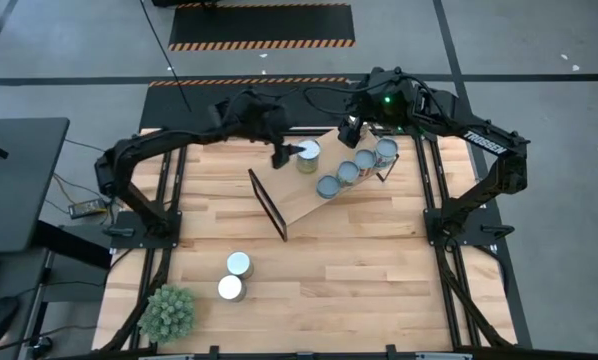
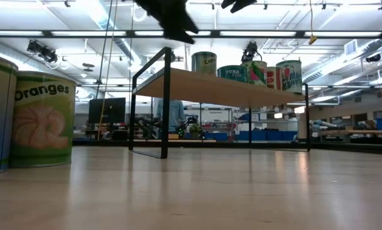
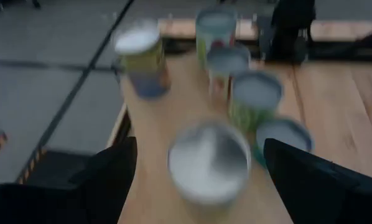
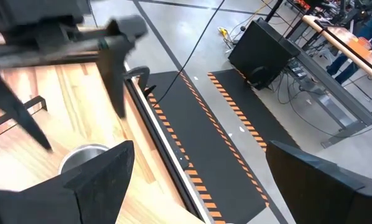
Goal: Pick and place cans onto a shelf
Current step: Put the canned carrots on the shelf
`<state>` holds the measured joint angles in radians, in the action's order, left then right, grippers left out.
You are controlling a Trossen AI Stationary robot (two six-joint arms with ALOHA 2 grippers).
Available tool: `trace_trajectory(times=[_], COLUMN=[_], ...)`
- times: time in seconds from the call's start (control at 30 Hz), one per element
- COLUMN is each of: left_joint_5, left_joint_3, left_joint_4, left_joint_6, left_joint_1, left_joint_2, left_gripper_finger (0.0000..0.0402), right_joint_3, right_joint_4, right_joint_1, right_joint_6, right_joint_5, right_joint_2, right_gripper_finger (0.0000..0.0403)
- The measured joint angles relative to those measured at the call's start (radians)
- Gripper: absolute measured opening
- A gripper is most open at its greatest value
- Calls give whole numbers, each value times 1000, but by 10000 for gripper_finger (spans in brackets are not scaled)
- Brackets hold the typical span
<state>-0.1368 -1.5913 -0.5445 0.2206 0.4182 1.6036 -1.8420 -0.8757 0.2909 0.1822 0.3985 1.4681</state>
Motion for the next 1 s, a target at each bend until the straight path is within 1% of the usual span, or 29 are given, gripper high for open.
trace_trajectory(times=[0.1, 0.17, 0.23, 0.3, 0.4, 0.57, 0.77, 0.93, 1.0], left_joint_5=[-10, -51, -100, -101, -84, -98, -87, -23, 18], left_joint_3=[0, 3, 20, 49, 69, 71, 71, 71, 69], left_joint_4=[-132, -225, -244, -250, -233, -225, -142, -51, -4], left_joint_6=[-2, -27, -61, -86, -104, -113, -120, -131, -126], left_joint_1=[23, 40, 46, 44, 31, 4, -38, -50, -50], left_joint_2=[-23, -18, -1, 11, 34, 72, 97, 114, 126], left_gripper_finger=[355, 355, 355, 355, 354, 341, 318, 302, 296], right_joint_3=[0, 0, 0, 0, 0, 0, 0, 0, 0], right_joint_4=[0, 0, 1, 7, 18, 30, 30, 30, 30], right_joint_1=[7, 11, 18, 23, 31, 35, 40, 40, 40], right_joint_6=[1, 2, 3, 3, 3, 4, 4, 4, 4], right_joint_5=[0, 0, 0, -7, -18, -26, -27, -27, -27], right_joint_2=[0, 0, 0, 0, 0, 0, 0, 0, 0], right_gripper_finger=[372, 372, 372, 372, 372, 372, 372, 372, 372])
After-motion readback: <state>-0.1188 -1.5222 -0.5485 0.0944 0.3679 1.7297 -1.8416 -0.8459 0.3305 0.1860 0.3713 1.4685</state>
